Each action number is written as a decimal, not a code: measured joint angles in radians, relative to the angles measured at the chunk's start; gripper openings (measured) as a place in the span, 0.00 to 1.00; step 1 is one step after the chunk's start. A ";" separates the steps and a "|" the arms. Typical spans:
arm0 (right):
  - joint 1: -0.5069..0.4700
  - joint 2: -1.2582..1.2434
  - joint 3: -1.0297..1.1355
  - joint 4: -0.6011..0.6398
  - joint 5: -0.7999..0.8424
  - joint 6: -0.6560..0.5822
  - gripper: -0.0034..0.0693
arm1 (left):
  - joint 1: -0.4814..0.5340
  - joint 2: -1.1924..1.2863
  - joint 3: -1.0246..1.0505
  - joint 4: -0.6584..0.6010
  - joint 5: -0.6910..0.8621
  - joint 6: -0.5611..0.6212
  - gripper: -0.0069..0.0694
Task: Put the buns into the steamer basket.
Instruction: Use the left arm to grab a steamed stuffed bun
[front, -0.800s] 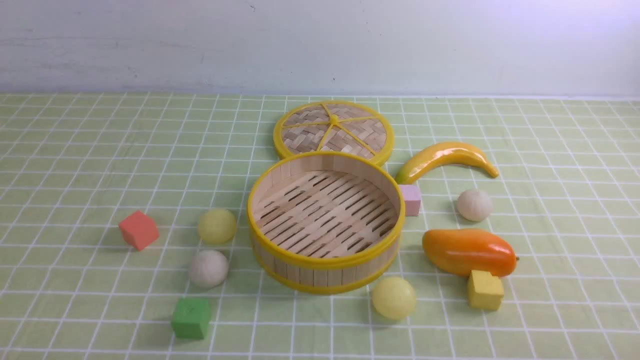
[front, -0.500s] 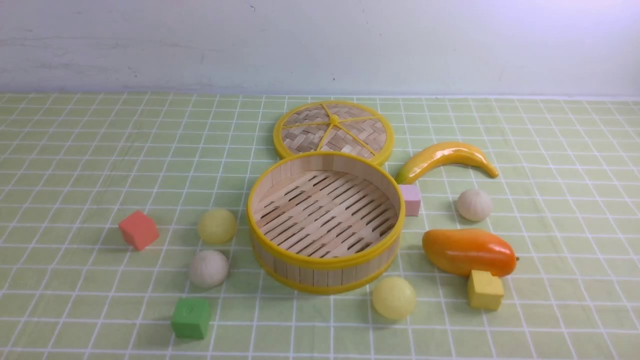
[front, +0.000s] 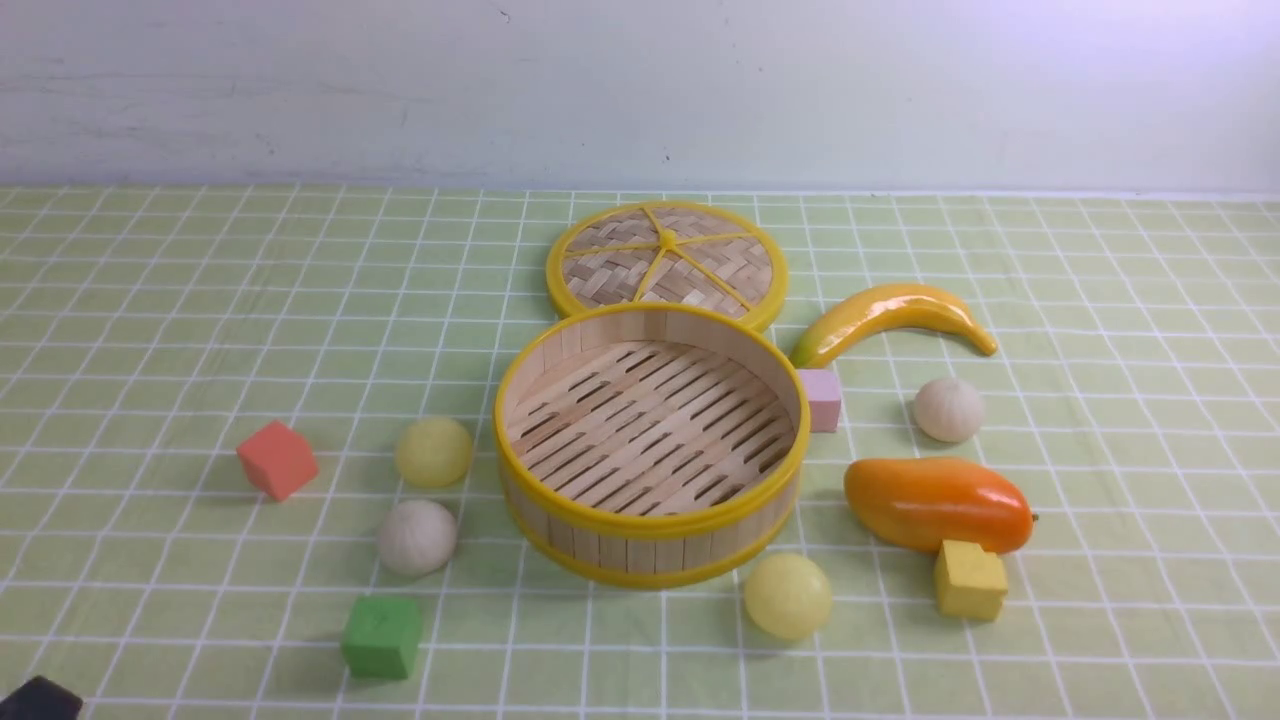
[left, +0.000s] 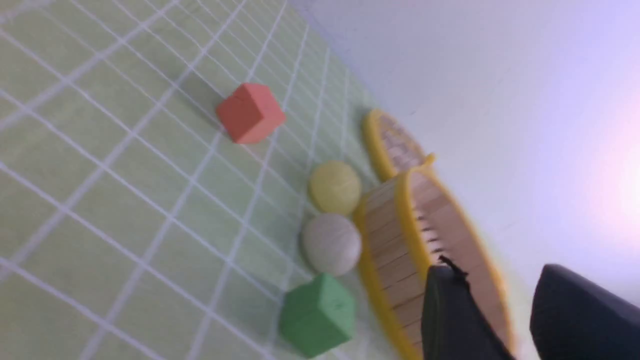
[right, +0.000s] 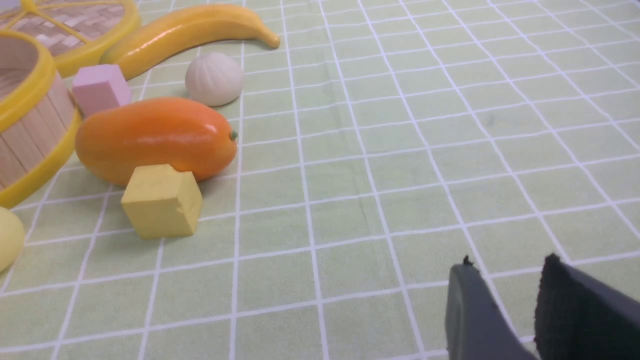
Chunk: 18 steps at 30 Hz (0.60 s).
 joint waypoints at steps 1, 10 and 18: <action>0.000 0.000 0.000 0.000 0.000 0.000 0.33 | 0.000 0.000 0.000 -0.024 -0.026 -0.015 0.40; 0.000 0.000 0.000 0.000 0.000 0.000 0.33 | 0.000 0.056 -0.192 -0.033 0.093 0.044 0.13; 0.000 0.000 0.000 0.000 0.000 0.000 0.35 | 0.000 0.572 -0.611 0.029 0.641 0.347 0.07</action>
